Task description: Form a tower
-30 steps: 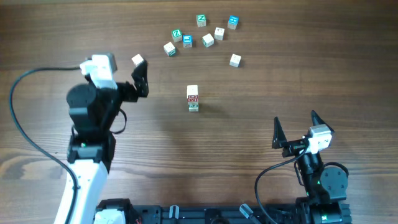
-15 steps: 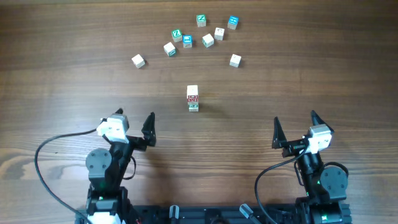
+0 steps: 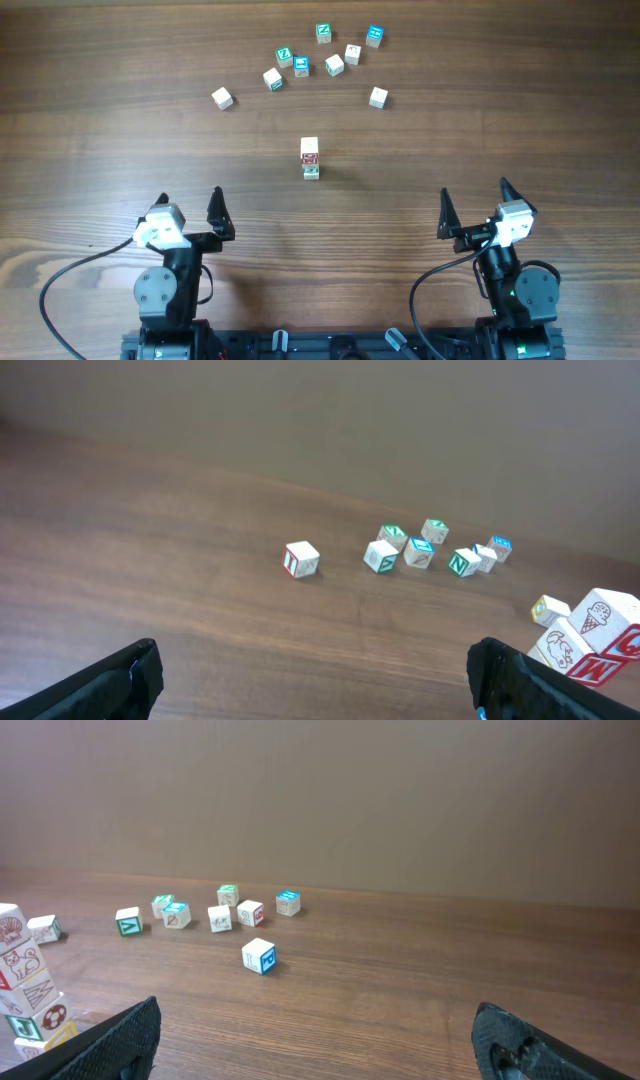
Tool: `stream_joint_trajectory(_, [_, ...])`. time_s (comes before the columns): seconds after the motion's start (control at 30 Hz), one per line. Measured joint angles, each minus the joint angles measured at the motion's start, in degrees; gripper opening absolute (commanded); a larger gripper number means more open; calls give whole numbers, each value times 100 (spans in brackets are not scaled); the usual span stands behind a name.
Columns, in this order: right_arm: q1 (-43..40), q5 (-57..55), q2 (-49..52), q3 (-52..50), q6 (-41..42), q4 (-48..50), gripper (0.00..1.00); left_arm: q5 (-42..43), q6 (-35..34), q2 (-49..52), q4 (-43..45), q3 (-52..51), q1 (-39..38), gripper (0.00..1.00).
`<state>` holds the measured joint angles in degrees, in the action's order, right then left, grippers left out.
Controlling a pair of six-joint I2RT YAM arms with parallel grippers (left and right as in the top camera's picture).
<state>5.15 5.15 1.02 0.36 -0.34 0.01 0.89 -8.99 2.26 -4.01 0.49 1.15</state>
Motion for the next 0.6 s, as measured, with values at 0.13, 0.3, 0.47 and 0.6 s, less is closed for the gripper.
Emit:
stream_joint_trajectory(0.13, [0, 0, 0, 0, 0, 0, 100, 96, 776, -142, 7, 0, 0, 100])
stream_joint_trajectory(0.3, [0, 0, 0, 0, 0, 0, 100, 199, 1196, -142, 15, 0, 0, 100])
stream_joint_trajectory(0.47, [0, 0, 0, 0, 0, 0, 100, 199, 1196, -142, 15, 0, 0, 100])
stream_joint_trajectory(0.6, [0, 0, 0, 0, 0, 0, 99, 199, 1196, -142, 15, 0, 0, 100])
